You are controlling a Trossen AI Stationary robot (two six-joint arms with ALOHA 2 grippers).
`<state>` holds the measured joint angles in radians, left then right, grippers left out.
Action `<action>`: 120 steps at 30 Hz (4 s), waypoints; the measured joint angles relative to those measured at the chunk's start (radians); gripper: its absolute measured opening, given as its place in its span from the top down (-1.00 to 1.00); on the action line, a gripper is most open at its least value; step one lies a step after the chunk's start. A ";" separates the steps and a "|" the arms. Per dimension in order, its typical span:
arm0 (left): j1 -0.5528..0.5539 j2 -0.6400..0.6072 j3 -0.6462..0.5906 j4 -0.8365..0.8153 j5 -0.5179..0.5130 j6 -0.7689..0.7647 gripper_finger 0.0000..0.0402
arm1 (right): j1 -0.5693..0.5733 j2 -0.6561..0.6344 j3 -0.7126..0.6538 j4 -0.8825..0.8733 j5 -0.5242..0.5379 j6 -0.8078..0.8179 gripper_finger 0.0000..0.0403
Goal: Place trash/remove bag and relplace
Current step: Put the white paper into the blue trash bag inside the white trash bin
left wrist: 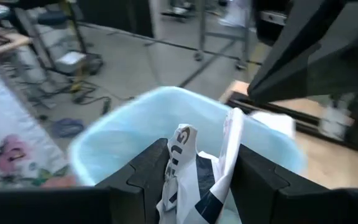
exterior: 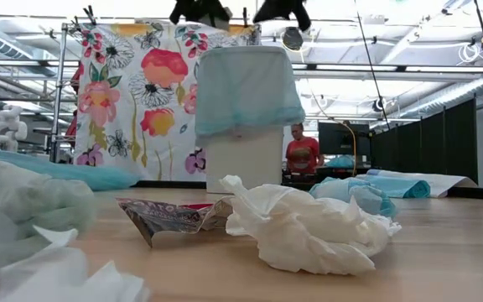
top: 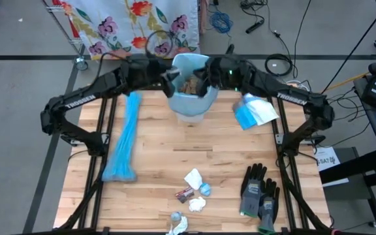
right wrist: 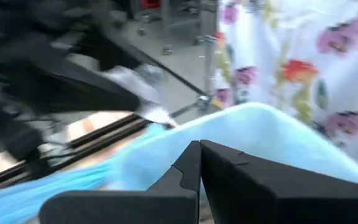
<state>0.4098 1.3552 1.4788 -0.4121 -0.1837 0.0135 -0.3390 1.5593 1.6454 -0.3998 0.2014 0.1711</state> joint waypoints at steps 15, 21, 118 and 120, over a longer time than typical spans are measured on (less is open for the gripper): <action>0.056 0.121 0.001 0.039 0.127 0.021 0.07 | -0.087 0.021 -0.001 -0.160 0.000 0.000 1.00; 0.083 0.144 0.001 0.040 0.098 0.022 -0.14 | -0.085 0.017 -0.001 -0.299 0.001 0.000 1.00; -0.116 0.273 0.067 0.337 0.026 0.204 -0.21 | 0.163 -0.166 -0.001 -0.374 -0.048 0.052 1.00; -0.109 0.272 0.067 0.336 -0.021 0.205 -0.21 | 0.163 -0.166 -0.001 -0.362 0.012 0.052 1.00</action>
<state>0.3004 1.6276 1.5455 -0.0758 -0.2045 0.2188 -0.1757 1.3933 1.6444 -0.7615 0.2132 0.2234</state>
